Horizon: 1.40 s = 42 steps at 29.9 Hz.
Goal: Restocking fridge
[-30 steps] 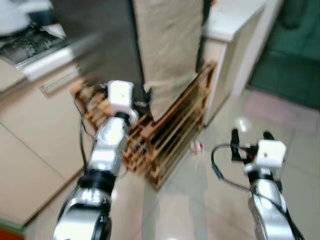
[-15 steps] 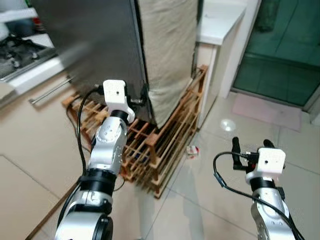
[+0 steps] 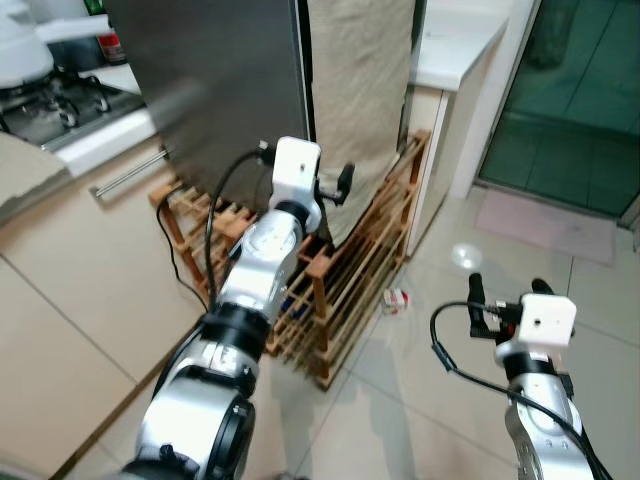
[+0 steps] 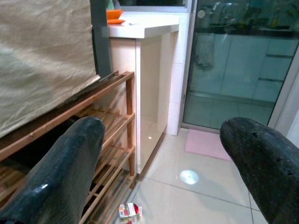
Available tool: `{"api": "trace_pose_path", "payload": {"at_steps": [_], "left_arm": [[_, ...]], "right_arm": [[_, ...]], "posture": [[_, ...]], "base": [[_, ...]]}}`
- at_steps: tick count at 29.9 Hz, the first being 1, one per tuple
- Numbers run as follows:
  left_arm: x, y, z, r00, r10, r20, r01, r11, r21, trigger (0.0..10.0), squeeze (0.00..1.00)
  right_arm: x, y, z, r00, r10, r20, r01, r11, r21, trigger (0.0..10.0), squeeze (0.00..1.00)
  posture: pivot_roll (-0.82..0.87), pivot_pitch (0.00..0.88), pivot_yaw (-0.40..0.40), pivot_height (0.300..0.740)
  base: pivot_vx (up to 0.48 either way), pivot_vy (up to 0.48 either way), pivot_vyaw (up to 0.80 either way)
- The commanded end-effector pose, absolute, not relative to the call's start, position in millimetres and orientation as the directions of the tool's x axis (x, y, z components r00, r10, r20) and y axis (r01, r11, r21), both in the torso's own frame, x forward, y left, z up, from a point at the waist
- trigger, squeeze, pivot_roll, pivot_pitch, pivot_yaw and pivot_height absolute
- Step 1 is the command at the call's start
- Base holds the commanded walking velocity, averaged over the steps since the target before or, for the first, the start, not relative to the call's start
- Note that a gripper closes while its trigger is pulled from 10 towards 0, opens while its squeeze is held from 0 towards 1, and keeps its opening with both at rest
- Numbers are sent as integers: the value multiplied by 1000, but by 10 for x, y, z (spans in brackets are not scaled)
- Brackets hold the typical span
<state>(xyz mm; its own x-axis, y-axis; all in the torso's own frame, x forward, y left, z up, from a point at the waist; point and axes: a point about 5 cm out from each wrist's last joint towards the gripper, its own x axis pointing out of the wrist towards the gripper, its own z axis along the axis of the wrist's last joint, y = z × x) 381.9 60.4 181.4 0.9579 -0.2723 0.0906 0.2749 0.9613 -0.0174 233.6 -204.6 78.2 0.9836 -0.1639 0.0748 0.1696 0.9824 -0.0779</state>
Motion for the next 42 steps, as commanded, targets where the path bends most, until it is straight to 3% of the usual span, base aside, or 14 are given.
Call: {"api": "trace_pose_path", "payload": {"at_steps": [1, 10, 28, 39, 42], "left_arm": [[3869, 648, 1890, 972, -213, 104, 217, 976, -30, 10000, 0], [3944, 771, 1936, 987, -123, 99, 127, 991, -40, 10000, 0], [3946, 475, 2152, 946, -283, 158, 294, 955, -49, 10000, 0], [3987, 435, 2157, 963, -242, 121, 247, 969, -28, 10000, 0], [3958, 448, 2137, 951, -280, 133, 287, 957, -40, 10000, 0]], "right_arm": [[2303, -2032, 786, 983, -170, 68, 175, 982, -75, 10000, 0], [2218, -2020, 745, 983, -179, 46, 182, 981, -74, 10000, 0], [2078, -1967, 716, 979, -202, 25, 203, 977, -63, 10000, 0], [1941, -1968, 689, 973, -230, 2, 230, 971, -66, 10000, 0], [1897, -1962, 670, 973, -233, -7, 232, 970, -68, 10000, 0]], "posture": [[-132, 60, 100, 740], [-143, 70, 109, 740], [-173, 102, 151, 740], [-212, 110, 165, 740], [-213, 109, 168, 740]], "base": [[0, 0, 0], [0, 0, 0], [0, 0, 0], [0, 0, 0], [0, 0, 0]]}}
